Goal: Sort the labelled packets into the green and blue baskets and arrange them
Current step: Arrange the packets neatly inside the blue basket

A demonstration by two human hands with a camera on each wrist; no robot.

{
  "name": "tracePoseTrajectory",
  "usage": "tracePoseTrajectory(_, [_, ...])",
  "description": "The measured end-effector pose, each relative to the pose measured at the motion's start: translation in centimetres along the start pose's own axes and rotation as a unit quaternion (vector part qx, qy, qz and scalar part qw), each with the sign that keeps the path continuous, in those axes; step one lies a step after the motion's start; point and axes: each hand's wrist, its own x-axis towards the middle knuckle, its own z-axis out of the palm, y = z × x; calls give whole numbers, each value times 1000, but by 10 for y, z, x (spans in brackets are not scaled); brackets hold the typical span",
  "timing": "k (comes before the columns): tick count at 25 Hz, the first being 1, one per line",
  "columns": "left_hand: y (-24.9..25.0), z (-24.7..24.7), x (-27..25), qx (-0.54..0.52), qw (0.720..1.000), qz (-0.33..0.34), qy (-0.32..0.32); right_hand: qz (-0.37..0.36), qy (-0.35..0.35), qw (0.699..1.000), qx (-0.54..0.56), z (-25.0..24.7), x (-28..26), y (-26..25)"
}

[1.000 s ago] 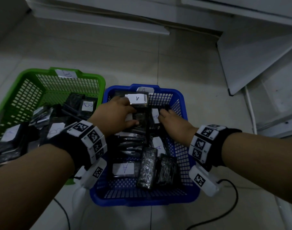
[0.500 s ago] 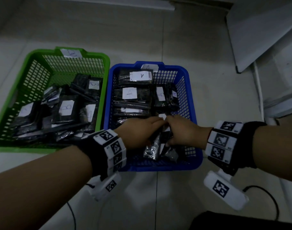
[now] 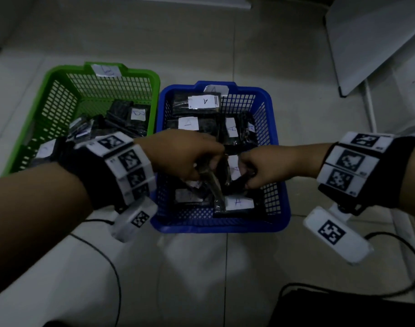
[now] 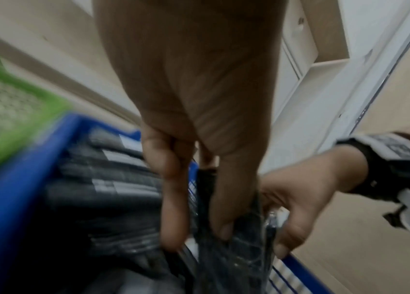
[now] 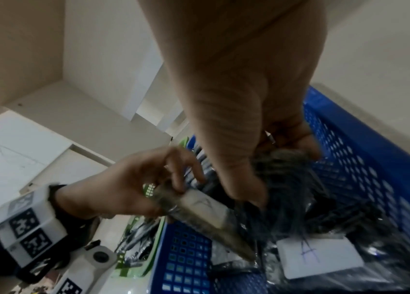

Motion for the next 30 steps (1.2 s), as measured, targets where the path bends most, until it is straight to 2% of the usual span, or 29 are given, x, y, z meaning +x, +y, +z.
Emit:
tracePoseTrajectory(2, [-12, -10, -16, -74, 997, -23, -13, -30, 30, 999, 29, 3, 2, -3])
tracePoseTrajectory(7, [-32, -5, -47, -230, 971, -70, -2, -83, 15, 993, 88, 26, 10, -6])
tracePoseTrajectory(10, [-45, 5, -60, -249, 965, -85, 13, -71, 47, 983, 163, 35, 13, -7])
tracePoseTrajectory(13, [-55, 3, -68, -296, 948, -93, 72, -48, 112, 968, 219, 45, 16, -6])
tracePoseTrajectory(16, [-61, 3, -68, -275, 944, -120, 134, -30, 207, 949, 235, 50, 18, -5])
tracePoseTrajectory(19, [-61, 7, -63, -231, 944, -140, 191, 24, 250, 940, 232, 54, 15, -10])
tracePoseTrajectory(21, [-58, 12, -61, -225, 938, -148, 219, 29, 249, 942, 222, 58, 7, -17])
tracePoseTrajectory(25, [-52, 23, -58, -205, 927, -168, 266, -52, 201, 960, 190, 68, -4, -35])
tracePoseTrajectory(30, [-55, 30, -57, -150, 943, -164, 249, -106, 201, 960, 165, 59, 1, -43])
